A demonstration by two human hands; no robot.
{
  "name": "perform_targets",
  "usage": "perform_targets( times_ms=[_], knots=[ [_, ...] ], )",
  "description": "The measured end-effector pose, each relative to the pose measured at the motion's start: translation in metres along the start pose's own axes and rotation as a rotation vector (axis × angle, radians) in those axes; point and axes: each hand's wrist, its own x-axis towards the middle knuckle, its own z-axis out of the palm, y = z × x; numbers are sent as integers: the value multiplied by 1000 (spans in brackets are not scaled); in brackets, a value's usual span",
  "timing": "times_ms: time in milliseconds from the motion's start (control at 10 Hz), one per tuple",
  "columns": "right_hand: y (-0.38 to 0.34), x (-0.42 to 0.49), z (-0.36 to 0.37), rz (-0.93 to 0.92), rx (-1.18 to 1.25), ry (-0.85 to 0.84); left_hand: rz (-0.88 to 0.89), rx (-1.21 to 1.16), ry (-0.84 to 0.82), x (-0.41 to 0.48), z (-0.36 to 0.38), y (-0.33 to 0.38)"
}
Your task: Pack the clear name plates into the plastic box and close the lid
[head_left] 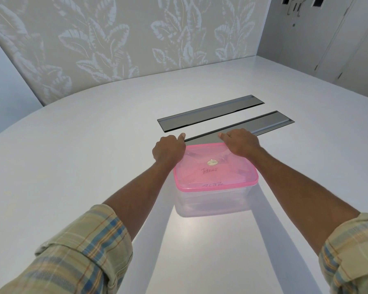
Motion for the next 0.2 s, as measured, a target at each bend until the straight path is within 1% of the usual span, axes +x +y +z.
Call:
perform_targets(
  times_ms=[100, 200],
  knots=[
    [-12, -10, -9, -18, -49, 194, 73, -44, 159, -16, -21, -5],
    [-22, -14, -15, -48, -63, 214, 165, 4, 234, -22, -38, -18]
  ],
)
